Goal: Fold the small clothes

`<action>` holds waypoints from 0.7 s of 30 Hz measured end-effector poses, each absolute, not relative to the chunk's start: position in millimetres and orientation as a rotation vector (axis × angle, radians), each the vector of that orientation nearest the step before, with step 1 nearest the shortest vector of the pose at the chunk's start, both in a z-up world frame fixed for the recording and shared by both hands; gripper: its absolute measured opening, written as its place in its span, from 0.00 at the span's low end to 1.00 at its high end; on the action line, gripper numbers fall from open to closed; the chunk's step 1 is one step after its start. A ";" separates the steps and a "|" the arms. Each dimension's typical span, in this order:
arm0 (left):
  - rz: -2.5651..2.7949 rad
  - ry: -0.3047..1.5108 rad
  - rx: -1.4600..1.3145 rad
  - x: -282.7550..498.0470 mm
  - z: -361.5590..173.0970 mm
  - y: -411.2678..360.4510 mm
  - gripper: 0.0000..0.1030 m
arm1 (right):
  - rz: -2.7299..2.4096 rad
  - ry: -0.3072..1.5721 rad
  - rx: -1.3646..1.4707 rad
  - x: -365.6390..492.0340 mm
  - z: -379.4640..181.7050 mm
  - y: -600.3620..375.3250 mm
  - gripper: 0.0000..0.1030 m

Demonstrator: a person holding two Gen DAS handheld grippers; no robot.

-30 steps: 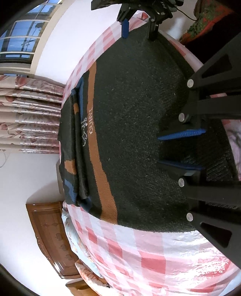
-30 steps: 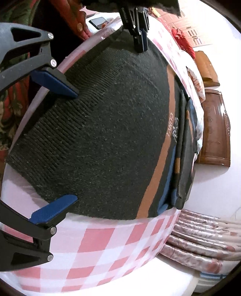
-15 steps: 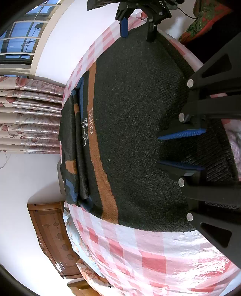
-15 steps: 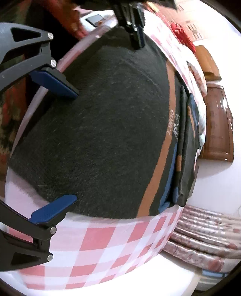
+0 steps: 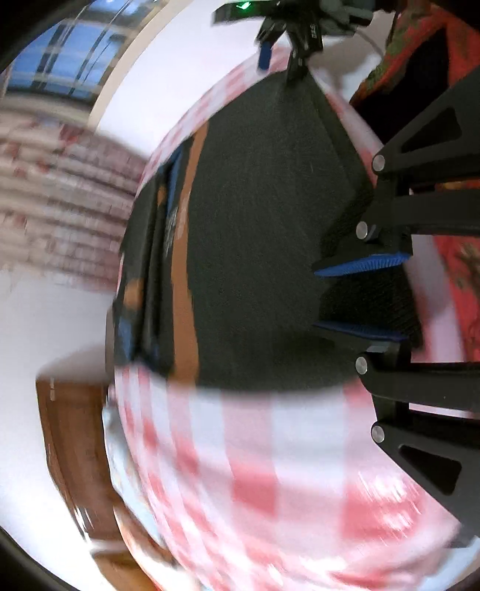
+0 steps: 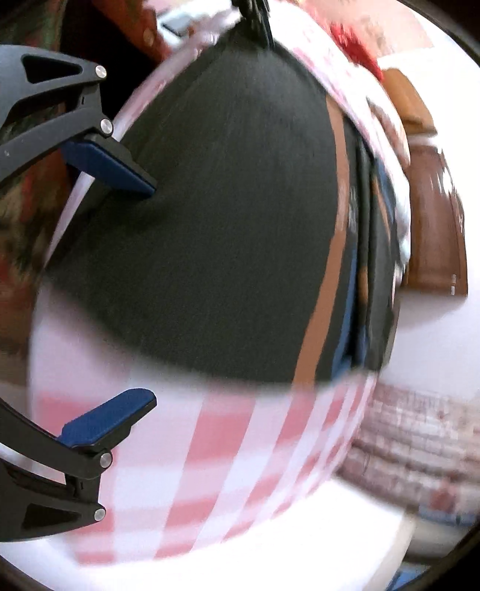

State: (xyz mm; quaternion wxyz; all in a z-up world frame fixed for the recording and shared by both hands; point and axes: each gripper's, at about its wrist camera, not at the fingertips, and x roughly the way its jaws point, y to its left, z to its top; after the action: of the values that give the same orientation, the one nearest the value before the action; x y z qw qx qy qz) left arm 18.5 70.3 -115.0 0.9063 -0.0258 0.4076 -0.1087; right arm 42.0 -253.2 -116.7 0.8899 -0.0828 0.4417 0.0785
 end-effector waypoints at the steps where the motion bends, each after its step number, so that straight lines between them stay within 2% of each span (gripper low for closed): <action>1: -0.195 0.822 -0.081 11.5 -112.7 84.3 0.26 | 0.153 0.901 -0.139 36.7 -112.6 -265.4 1.00; 5: -0.190 0.818 -0.287 5.7 -115.0 135.8 0.26 | 0.118 0.911 -0.008 33.9 -113.7 -297.3 1.00; 9: -0.279 0.852 -0.411 19.2 -124.7 138.3 0.26 | 0.132 0.932 0.032 36.9 -123.0 -293.3 1.00; 12: -0.318 0.851 -0.418 26.5 -129.0 116.9 0.27 | 0.177 0.931 -0.011 36.4 -123.7 -275.3 1.00; 15: -0.328 0.848 -0.417 32.7 -129.0 106.2 0.32 | 0.196 0.922 -0.035 38.7 -124.4 -264.7 1.00; 21: -0.326 0.888 -0.461 26.2 -130.7 121.1 0.34 | 0.211 0.907 -0.028 35.9 -122.2 -263.5 1.00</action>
State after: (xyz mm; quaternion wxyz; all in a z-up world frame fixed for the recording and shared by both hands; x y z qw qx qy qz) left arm 26.2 121.1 -130.7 0.8648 -0.2201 0.4236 -0.1557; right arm 35.9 -263.5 -122.2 0.8935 -0.0137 0.4372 0.1018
